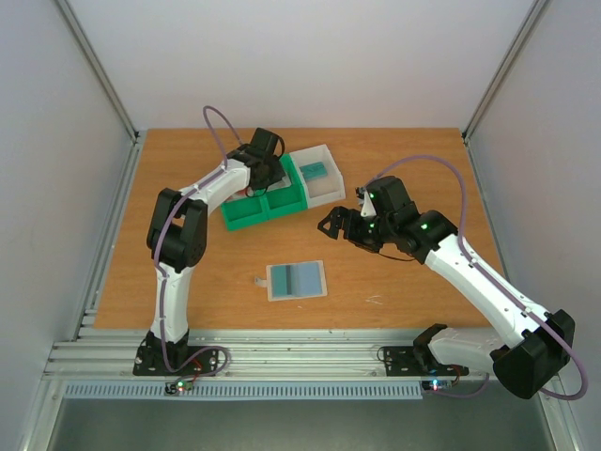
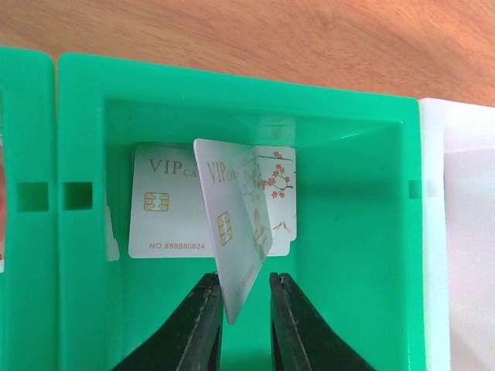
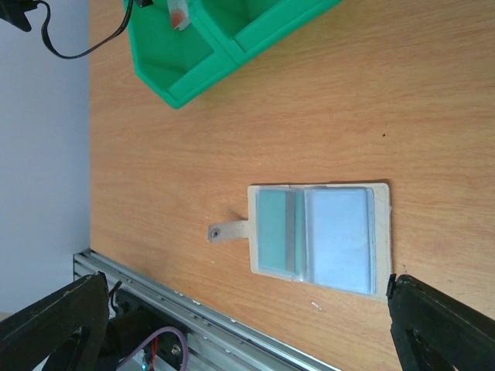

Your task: Take the credit cards out of the card holder

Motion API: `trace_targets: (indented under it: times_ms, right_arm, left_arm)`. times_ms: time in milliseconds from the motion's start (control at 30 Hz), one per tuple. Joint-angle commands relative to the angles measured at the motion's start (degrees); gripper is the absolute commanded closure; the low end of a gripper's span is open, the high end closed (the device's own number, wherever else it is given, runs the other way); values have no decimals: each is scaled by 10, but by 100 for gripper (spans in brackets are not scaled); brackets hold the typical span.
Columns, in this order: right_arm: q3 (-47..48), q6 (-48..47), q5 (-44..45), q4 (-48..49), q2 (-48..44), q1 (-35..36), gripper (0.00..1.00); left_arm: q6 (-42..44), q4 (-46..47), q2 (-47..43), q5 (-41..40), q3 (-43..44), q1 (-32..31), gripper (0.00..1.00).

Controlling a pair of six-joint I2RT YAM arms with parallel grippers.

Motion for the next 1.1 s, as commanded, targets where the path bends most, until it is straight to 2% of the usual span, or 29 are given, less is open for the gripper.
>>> trace_targets:
  times_ms: [0,433,633,767,1067]
  right_arm:
    - [13,-8,-3,-1,6,-3,2]
    - [23,-24,-5,-4,5,-4,1]
    - [20,-27,-5,-8,-2,-3,2]
    - [24,-38,-6,-12,-3,-3,2]
    - [24,-52,-1,-21,-12,-3,2]
  left_arm:
    - [19,1,17,-18,18,3,80]
    - [40,2,7,-17,21,3,70]
    - [72,11,-15,-12,11,2,63]
    - [91,13,-35,-11,1,2,54]
    - [150,-10,-87,64,-17,2,44]
